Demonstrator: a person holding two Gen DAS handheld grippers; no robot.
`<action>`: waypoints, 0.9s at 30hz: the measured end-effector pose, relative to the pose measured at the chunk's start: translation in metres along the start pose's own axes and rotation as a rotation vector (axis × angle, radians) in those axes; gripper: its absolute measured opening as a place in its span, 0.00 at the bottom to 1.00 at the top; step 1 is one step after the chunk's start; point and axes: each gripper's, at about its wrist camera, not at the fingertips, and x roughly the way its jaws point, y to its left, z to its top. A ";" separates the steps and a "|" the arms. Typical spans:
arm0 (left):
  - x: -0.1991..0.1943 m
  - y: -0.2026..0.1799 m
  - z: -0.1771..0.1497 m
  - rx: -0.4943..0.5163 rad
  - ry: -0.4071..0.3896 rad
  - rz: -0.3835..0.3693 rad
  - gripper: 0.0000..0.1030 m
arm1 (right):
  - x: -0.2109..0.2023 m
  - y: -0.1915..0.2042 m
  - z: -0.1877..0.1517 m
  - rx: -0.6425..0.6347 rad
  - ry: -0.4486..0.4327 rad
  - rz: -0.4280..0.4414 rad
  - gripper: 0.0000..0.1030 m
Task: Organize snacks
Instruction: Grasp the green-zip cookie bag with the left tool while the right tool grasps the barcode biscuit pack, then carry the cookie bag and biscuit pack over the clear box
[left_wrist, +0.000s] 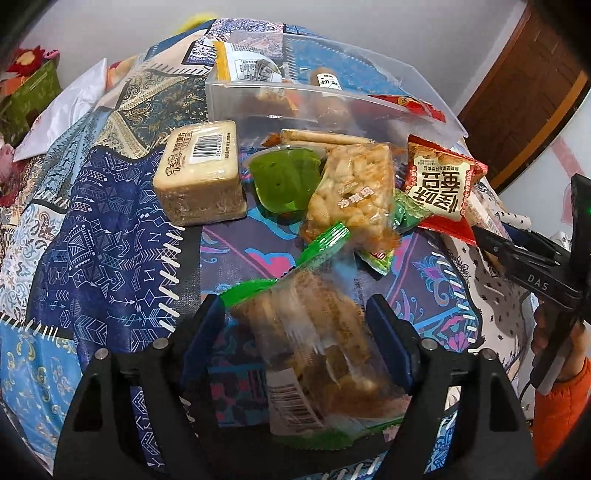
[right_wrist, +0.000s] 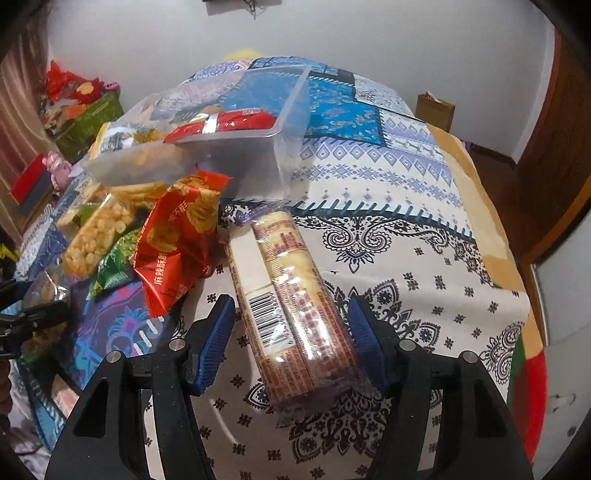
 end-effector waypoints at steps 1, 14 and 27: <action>0.000 -0.001 -0.001 0.005 -0.004 0.005 0.77 | 0.001 0.001 0.000 -0.008 0.000 -0.003 0.54; -0.022 -0.002 -0.012 0.053 -0.064 -0.048 0.50 | -0.015 0.004 -0.003 0.043 -0.041 0.044 0.42; -0.064 -0.002 0.011 0.071 -0.202 -0.029 0.49 | -0.055 0.001 0.012 0.079 -0.154 0.026 0.41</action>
